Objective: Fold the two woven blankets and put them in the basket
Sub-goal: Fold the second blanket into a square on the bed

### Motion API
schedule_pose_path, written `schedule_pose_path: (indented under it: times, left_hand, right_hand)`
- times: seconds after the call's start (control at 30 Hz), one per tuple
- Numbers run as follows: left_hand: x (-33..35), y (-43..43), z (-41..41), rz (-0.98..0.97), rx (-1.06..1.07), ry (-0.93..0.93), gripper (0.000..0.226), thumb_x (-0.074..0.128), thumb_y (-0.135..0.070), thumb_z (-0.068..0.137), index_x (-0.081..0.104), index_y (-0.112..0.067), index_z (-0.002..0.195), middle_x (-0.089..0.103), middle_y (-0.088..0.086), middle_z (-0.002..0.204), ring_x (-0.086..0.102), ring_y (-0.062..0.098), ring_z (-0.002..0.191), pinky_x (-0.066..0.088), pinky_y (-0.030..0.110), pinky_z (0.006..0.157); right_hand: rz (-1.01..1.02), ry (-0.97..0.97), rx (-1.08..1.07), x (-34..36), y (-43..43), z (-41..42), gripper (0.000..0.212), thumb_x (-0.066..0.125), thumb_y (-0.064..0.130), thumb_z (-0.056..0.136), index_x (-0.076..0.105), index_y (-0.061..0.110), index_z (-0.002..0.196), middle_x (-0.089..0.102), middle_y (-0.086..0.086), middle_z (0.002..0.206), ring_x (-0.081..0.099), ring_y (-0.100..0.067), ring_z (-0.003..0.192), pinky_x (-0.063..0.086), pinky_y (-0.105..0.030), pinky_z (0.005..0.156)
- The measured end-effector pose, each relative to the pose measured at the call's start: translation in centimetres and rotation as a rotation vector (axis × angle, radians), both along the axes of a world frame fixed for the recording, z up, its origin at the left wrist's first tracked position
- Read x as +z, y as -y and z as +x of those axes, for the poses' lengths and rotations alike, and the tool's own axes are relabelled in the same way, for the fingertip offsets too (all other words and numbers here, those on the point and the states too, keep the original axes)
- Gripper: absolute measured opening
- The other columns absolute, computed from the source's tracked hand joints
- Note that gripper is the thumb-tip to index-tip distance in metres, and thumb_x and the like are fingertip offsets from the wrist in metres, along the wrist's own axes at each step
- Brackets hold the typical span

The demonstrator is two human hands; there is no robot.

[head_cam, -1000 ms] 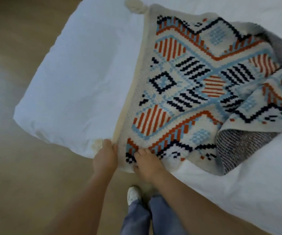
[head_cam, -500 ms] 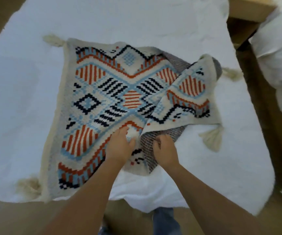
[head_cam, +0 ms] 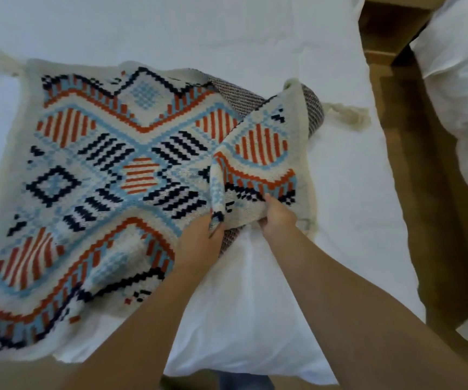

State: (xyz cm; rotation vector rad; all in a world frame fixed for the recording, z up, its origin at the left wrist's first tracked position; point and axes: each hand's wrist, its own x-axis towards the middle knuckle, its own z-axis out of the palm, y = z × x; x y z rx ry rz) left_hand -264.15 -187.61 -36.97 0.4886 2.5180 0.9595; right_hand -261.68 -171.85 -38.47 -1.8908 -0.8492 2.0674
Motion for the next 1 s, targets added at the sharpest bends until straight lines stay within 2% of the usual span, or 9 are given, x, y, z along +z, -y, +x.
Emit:
schedule_pose_path:
  times: [0.1,0.13,0.2,0.27,0.4,0.63,0.77,0.9,1.0]
  left_hand:
    - [0.7,-0.5,1.5,0.013,-0.02,0.002,0.014,0.05,-0.028,0.092,0.058,-0.017,0.095,0.06,-0.001,0.08,0.055,0.017,0.073,0.043,0.026,0.06]
    - [0.9,-0.6,2.0,0.004,-0.033,0.011,0.019,0.05,-0.029,0.091,0.059,-0.016,0.102,0.063,0.002,0.091,0.056,0.019,0.083,0.047,0.03,0.073]
    - [1.5,-0.8,3.1,-0.016,-0.084,0.026,0.027,0.05,-0.032,0.091,0.059,-0.017,0.112,0.062,0.004,0.11,0.054,0.024,0.104,0.038,0.031,0.099]
    - [2.3,-1.1,4.9,-0.02,-0.167,0.059,0.032,0.051,-0.032,0.092,0.057,-0.019,0.12,0.062,0.003,0.116,0.054,0.02,0.105,0.037,0.021,0.089]
    - [3.5,-1.6,10.2,-0.111,-0.41,0.065,0.029,0.047,-0.032,0.093,0.059,-0.013,0.112,0.064,0.009,0.107,0.059,0.024,0.094,0.049,0.032,0.078]
    - [1.5,-4.1,18.8,-0.382,-0.777,0.015,0.025,0.033,-0.019,0.098,0.054,-0.01,0.109,0.052,0.012,0.116,0.052,0.027,0.099,0.044,0.035,0.082]
    - [0.4,-5.4,21.6,-0.468,-0.753,0.058,0.039,0.038,-0.026,0.096,0.042,-0.013,0.133,0.044,0.011,0.133,0.046,0.027,0.118,0.041,0.037,0.095]
    - [-0.4,-8.0,23.0,-0.463,-0.775,-0.07,0.055,0.045,-0.039,0.093,0.031,-0.014,0.14,0.036,0.009,0.14,0.038,0.026,0.126,0.038,0.037,0.1]
    - [-0.9,-10.3,24.0,-0.473,-0.75,-0.064,0.054,0.046,-0.039,0.092,0.032,-0.017,0.139,0.034,0.007,0.141,0.035,0.026,0.128,0.037,0.039,0.103]
  right_hand:
    - [0.29,0.151,0.036,1.0,-0.5,0.4,0.016,0.055,0.006,0.083,0.051,0.012,0.098,0.059,-0.008,0.093,0.058,-0.024,0.086,0.05,-0.032,0.074]
    - [0.414,0.193,0.074,1.6,-0.7,1.1,0.014,0.051,0.006,0.084,0.048,0.012,0.096,0.055,-0.005,0.092,0.054,-0.022,0.083,0.044,-0.03,0.071]
    - [0.606,0.255,0.127,2.9,-1.2,3.5,0.014,0.047,0.007,0.085,0.046,0.015,0.096,0.052,0.0,0.09,0.051,-0.02,0.082,0.04,-0.029,0.071]
    - [0.722,0.29,0.141,4.4,-1.7,7.0,0.015,0.046,0.007,0.085,0.046,0.019,0.093,0.05,0.006,0.081,0.05,-0.019,0.079,0.039,-0.03,0.07]
    - [0.863,0.335,0.092,7.2,-2.6,14.9,0.014,0.042,0.006,0.087,0.047,0.019,0.091,0.045,0.013,0.073,0.049,-0.018,0.074,0.038,-0.029,0.063]
    - [0.793,0.438,-0.081,9.2,-5.4,27.6,0.01,0.046,0.009,0.092,0.045,0.019,0.095,0.056,-0.007,0.101,0.059,-0.025,0.099,0.054,-0.041,0.084]
    - [0.773,0.496,-0.032,7.5,-5.9,31.6,0.014,0.043,0.009,0.093,0.05,0.01,0.106,0.058,-0.016,0.115,0.057,-0.031,0.105,0.051,-0.047,0.091]
    - [0.788,0.543,0.025,4.7,-5.8,32.6,0.017,0.044,0.006,0.09,0.055,0.007,0.103,0.06,-0.015,0.102,0.054,-0.024,0.088,0.041,-0.028,0.074]
    - [0.684,0.604,0.153,2.7,-6.3,33.4,0.013,0.047,0.006,0.086,0.057,0.007,0.095,0.056,-0.009,0.094,0.054,-0.026,0.083,0.036,-0.026,0.069]
